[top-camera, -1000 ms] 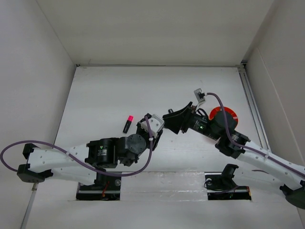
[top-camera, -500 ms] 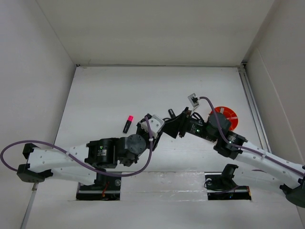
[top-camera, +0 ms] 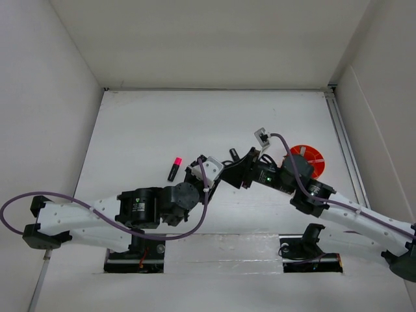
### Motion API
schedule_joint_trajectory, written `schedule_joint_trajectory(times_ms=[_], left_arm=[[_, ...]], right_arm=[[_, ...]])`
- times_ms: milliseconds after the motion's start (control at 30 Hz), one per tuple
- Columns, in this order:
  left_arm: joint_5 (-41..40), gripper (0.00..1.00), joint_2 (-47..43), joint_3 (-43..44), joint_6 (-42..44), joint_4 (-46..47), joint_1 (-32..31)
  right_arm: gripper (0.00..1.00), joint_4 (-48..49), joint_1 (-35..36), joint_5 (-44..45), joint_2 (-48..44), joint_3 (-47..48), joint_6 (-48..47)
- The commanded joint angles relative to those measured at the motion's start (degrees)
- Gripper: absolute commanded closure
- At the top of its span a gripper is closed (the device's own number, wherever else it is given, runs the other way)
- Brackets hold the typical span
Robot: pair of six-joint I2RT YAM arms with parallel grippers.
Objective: Sort the stationery into containers
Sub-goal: Place the stapler in the storage box.
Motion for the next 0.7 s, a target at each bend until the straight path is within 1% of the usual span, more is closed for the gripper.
schedule_joint_trajectory(times_ms=[0, 133, 167, 200, 233, 267, 300, 333, 367, 400, 433, 500, 533, 567, 667], left_arm=[[1.38, 1.00, -1.63, 0.28, 0.30, 4.86, -0.29], [2.00, 1.00, -2.16, 0.28, 0.83, 4.86, -0.29], [2.00, 1.00, -2.16, -0.24, 0.83, 5.38, -0.29], [2.00, 1.00, -2.16, -0.24, 0.83, 5.39, -0.29], [2.52, 1.00, -2.16, -0.24, 0.83, 5.39, -0.29], [2.53, 1.00, -2.16, -0.24, 0.83, 5.39, -0.29], [2.53, 1.00, -2.16, -0.24, 0.83, 5.39, -0.29], [2.53, 0.97, -2.16, -0.24, 0.83, 5.39, -0.29], [2.53, 0.91, -2.16, -0.24, 0.83, 5.39, -0.29], [2.53, 0.71, -2.68, -0.24, 0.83, 5.39, -0.29], [2.53, 0.61, -2.69, -0.24, 0.22, 5.39, -0.29], [3.05, 0.45, -4.17, -0.77, 0.22, 5.39, -0.29], [3.05, 0.28, -4.70, -0.77, 0.22, 5.39, -0.29], [3.75, 0.00, -4.71, -0.77, 0.22, 6.08, -0.29], [4.28, 0.00, -6.29, -0.77, -0.31, 6.09, -0.29]], right_arm=[[0.63, 1.64, 0.52, -0.21, 1.82, 0.33, -1.40], [0.63, 2.88, 0.52, -0.22, 3.57, 0.94, -0.78], [0.66, 2.88, 0.52, -0.22, 3.58, 0.94, -0.78], [0.85, 3.40, 0.52, -0.22, 4.19, 0.94, -0.78], [0.97, 3.40, 0.52, 0.91, 4.19, 0.94, -0.18], [1.00, 3.40, 0.52, 0.92, 4.80, 0.94, -0.17], [1.00, 3.40, 0.52, 1.79, 4.81, 0.94, -0.17], [1.00, 3.40, 0.52, 1.80, 4.81, 0.94, -0.17], [1.00, 3.40, 0.52, 3.19, 4.81, 0.94, -0.17], [1.00, 3.40, 0.52, 3.73, 4.81, 0.94, -0.17], [1.00, 3.40, 0.52, 3.74, 4.29, 0.94, -0.17], [1.00, 3.40, 0.52, 5.48, 3.67, 0.42, -0.17], [1.00, 3.40, 0.52, 6.28, 3.06, 0.41, -0.17], [1.00, 3.40, 0.52, 7.33, 2.53, 0.41, -0.17], [1.00, 2.09, 0.52, 11.90, 2.00, 0.41, -2.09]])
